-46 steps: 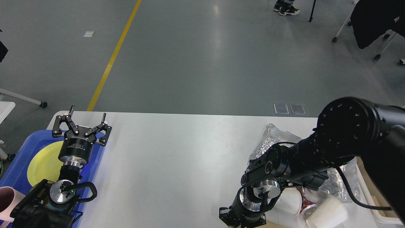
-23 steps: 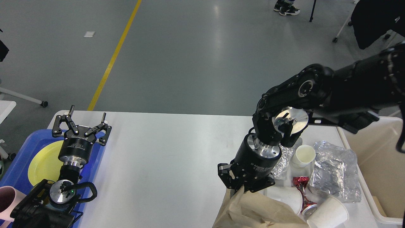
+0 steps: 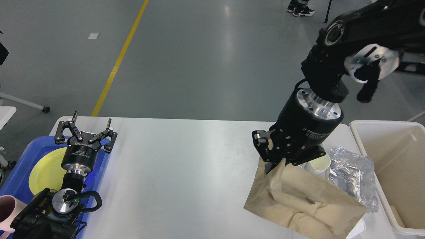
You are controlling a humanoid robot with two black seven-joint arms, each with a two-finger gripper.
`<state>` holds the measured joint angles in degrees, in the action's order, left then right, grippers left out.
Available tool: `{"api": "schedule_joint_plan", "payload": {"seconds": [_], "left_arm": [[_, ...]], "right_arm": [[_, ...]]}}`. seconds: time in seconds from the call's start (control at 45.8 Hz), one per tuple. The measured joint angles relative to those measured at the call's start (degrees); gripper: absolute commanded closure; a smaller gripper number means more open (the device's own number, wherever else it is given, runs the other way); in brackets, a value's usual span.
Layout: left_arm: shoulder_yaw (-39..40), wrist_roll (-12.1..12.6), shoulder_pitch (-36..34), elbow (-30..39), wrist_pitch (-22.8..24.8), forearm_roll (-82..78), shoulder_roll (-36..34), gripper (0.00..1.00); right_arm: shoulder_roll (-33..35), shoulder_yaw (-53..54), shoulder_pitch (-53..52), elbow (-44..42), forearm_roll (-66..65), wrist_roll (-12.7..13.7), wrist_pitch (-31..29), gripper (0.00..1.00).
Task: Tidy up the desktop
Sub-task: 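Lift the paper bag and carry it over the white bin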
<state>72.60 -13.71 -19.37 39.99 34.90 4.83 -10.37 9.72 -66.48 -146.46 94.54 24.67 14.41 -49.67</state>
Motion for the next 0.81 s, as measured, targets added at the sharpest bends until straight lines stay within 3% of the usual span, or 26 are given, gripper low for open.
{"api": "schedule_joint_plan", "payload": {"seconds": [0.262, 0.503, 0.612, 0.809], "left_arm": [[0.0, 0.0, 0.0, 0.0, 0.0, 0.0, 0.0, 0.04], [0.0, 0.0, 0.0, 0.0, 0.0, 0.0, 0.0, 0.04], [0.0, 0.0, 0.0, 0.0, 0.0, 0.0, 0.0, 0.04], [0.0, 0.0, 0.0, 0.0, -0.1, 0.0, 0.0, 0.04]], "right_arm": [[-0.1, -11.5, -6.1, -1.3, 0.2, -1.2, 0.6, 1.0], [-0.3, -21.2, -6.5, -5.6, 0.2, -5.8, 0.9, 1.0], [-0.2, -23.3, -6.3, -7.8, -0.2, -6.5, 1.5, 1.0], [0.3, -25.4, -3.9, -10.0, -0.4, -6.5, 11.4, 1.0]]}}
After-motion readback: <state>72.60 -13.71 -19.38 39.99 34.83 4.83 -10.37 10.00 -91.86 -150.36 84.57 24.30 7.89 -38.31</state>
